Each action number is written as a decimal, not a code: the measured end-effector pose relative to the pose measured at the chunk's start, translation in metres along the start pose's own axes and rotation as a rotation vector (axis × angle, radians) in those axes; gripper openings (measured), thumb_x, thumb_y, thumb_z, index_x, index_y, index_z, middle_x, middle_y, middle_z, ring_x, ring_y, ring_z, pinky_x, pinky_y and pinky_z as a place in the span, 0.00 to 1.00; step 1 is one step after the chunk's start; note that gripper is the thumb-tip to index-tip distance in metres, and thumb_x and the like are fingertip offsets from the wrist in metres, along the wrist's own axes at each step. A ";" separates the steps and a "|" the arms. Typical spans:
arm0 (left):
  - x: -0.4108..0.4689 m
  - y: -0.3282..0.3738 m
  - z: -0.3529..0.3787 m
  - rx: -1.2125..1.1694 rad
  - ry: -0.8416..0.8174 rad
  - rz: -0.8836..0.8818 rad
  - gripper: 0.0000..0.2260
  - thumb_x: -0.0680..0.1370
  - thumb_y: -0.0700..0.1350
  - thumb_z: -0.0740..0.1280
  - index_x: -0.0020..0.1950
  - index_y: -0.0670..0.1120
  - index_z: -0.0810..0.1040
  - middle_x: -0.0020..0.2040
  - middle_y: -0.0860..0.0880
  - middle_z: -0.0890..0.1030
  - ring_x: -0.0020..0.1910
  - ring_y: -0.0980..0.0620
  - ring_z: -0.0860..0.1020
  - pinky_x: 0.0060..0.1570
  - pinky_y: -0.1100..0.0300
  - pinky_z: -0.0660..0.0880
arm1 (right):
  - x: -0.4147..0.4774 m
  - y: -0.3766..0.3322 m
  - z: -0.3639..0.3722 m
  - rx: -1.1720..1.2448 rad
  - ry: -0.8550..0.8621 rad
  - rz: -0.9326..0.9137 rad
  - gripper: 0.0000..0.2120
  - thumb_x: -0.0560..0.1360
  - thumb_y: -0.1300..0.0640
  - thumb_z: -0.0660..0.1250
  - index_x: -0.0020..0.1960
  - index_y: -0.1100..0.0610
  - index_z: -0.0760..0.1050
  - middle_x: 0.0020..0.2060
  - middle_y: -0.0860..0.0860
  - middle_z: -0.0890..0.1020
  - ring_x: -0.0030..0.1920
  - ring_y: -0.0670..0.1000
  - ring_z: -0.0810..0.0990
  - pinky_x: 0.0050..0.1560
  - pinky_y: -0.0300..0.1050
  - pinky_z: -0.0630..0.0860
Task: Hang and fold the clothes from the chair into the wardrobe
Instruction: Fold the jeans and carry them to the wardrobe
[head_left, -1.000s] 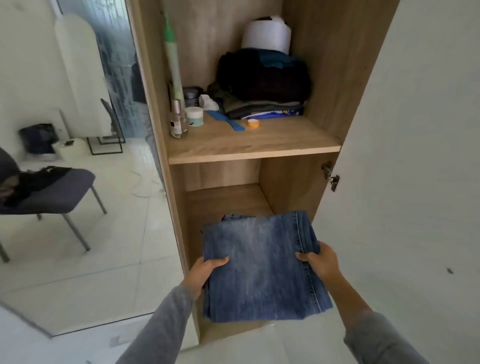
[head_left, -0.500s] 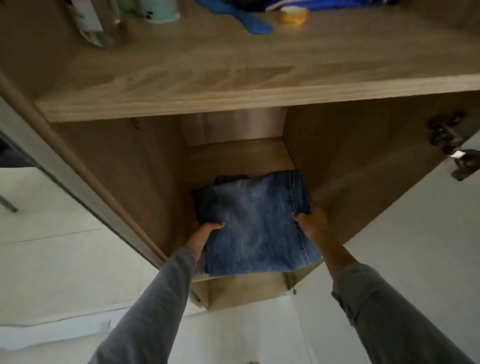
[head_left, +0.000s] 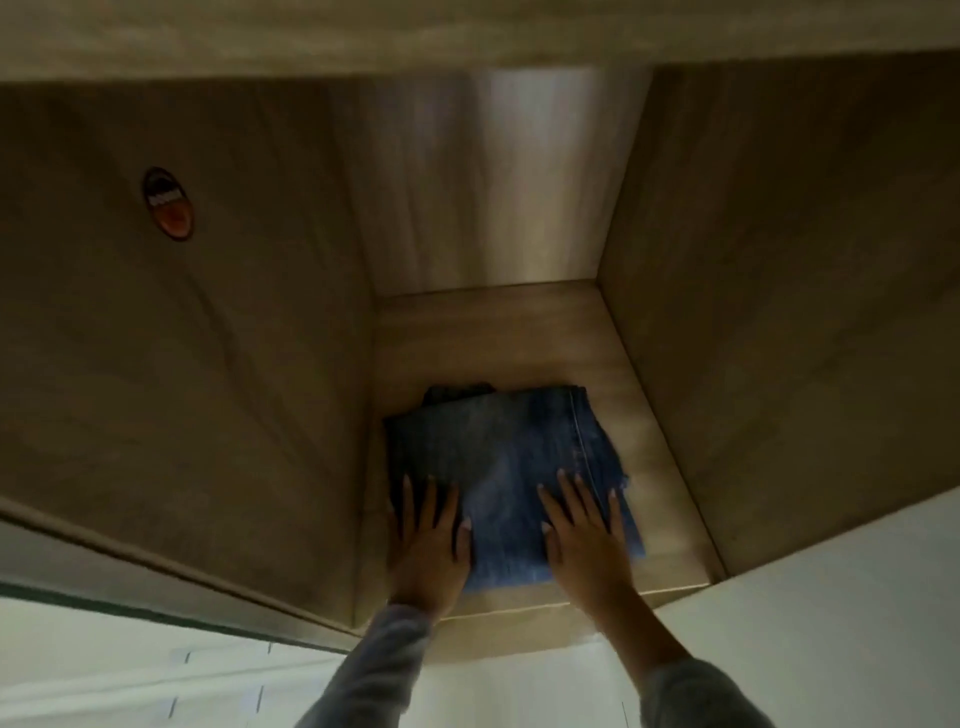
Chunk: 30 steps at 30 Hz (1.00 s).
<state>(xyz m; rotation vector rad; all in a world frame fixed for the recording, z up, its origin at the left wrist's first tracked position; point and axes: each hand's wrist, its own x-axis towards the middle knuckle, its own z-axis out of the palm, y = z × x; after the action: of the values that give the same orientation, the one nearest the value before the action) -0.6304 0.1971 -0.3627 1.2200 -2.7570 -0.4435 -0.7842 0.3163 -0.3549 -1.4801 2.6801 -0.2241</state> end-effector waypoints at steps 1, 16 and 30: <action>-0.001 -0.002 0.008 0.037 -0.004 0.000 0.24 0.79 0.54 0.50 0.66 0.45 0.75 0.67 0.40 0.73 0.72 0.38 0.59 0.67 0.40 0.58 | -0.003 0.001 0.007 -0.005 -0.039 0.006 0.23 0.74 0.48 0.53 0.65 0.52 0.74 0.66 0.54 0.75 0.68 0.54 0.66 0.71 0.59 0.51; 0.045 -0.012 0.041 0.041 0.343 -0.050 0.27 0.77 0.56 0.48 0.71 0.44 0.69 0.73 0.40 0.65 0.74 0.42 0.60 0.72 0.50 0.55 | 0.044 0.011 0.048 -0.063 0.250 0.005 0.24 0.75 0.49 0.50 0.66 0.51 0.74 0.66 0.51 0.75 0.67 0.54 0.72 0.68 0.60 0.55; 0.141 -0.035 0.035 -0.003 0.403 -0.020 0.35 0.72 0.64 0.38 0.76 0.52 0.58 0.77 0.50 0.56 0.77 0.51 0.49 0.74 0.60 0.45 | 0.135 0.009 0.051 -0.053 0.271 0.015 0.33 0.73 0.45 0.34 0.74 0.46 0.59 0.75 0.48 0.61 0.75 0.50 0.57 0.74 0.55 0.40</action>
<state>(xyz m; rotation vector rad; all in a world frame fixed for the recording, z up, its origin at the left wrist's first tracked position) -0.7081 0.0791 -0.4113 1.1843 -2.4033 -0.1765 -0.8565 0.2019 -0.4060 -1.5450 2.9266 -0.3818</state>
